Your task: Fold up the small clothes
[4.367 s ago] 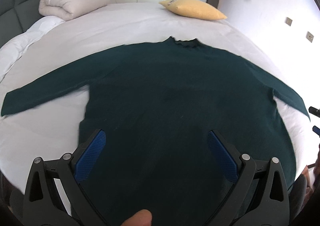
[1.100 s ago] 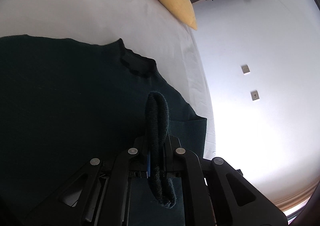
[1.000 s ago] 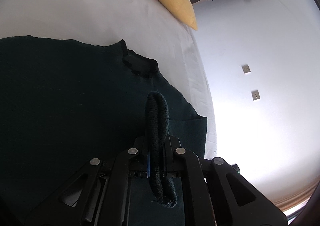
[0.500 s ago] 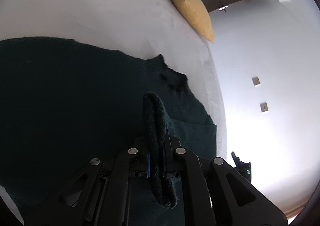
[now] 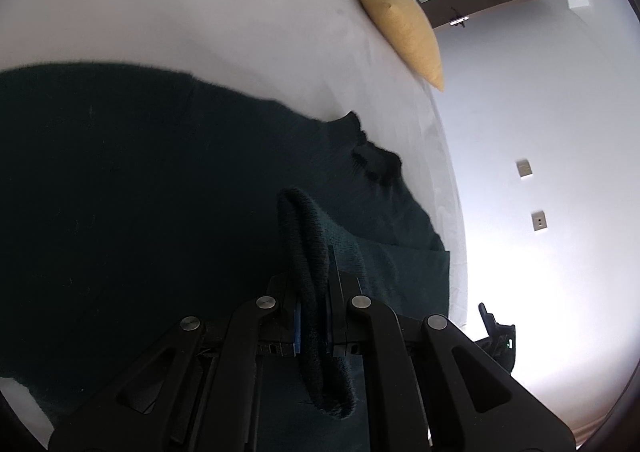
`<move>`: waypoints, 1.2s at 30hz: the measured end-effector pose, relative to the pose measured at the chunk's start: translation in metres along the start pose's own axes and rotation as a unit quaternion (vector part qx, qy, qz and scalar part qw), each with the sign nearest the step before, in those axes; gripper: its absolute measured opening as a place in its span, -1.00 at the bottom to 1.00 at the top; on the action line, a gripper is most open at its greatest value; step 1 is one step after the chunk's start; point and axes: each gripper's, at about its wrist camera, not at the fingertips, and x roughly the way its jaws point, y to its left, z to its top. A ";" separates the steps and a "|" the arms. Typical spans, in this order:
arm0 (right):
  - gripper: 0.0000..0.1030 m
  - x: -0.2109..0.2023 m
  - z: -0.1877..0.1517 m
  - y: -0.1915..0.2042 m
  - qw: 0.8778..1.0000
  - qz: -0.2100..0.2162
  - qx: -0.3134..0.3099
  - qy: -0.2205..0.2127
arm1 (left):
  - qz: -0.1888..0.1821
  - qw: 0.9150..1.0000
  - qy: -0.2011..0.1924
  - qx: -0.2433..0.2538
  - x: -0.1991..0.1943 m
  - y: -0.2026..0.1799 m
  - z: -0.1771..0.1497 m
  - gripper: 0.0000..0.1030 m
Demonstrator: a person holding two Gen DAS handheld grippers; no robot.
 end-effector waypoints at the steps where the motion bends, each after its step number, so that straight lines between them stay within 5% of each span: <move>1: 0.32 -0.002 0.002 -0.005 1.000 0.003 0.005 -0.005 | 0.003 1.000 0.004 0.000 0.003 0.002 -0.002 -0.88; 6: 0.13 -0.006 -0.001 -0.014 1.000 0.006 -0.006 -0.005 | 0.011 1.000 0.005 -0.007 0.014 0.015 -0.003 -0.88; 13: 0.43 -0.024 -0.011 0.004 0.998 -0.033 -0.028 0.043 | 0.022 1.000 -0.001 0.013 0.017 0.014 -0.001 -0.85; 21: 0.45 -0.033 0.008 0.065 0.989 -0.028 -0.132 0.064 | 0.066 0.997 0.013 0.040 0.011 0.005 -0.001 -0.72; 24: 0.45 -0.007 0.031 0.072 0.983 -0.041 -0.149 0.095 | 0.130 0.989 -0.005 0.068 -0.004 -0.005 -0.004 -0.65; 27: 0.45 0.025 0.052 0.072 0.978 -0.047 -0.151 0.136 | 0.223 0.968 -0.057 0.098 -0.025 -0.018 -0.009 -0.65; 30: 0.45 0.047 0.068 0.071 0.977 -0.045 -0.151 0.141 | 0.215 0.962 -0.095 0.140 -0.032 -0.042 -0.016 -0.65; 32: 0.45 0.060 0.077 0.068 0.978 -0.034 -0.141 0.151 | 0.193 0.961 -0.072 0.183 -0.014 -0.059 -0.023 -0.65; 36: 0.43 0.084 0.084 0.049 0.976 -0.072 -0.126 0.164 | 0.212 0.955 -0.017 0.208 0.038 -0.058 -0.034 -0.65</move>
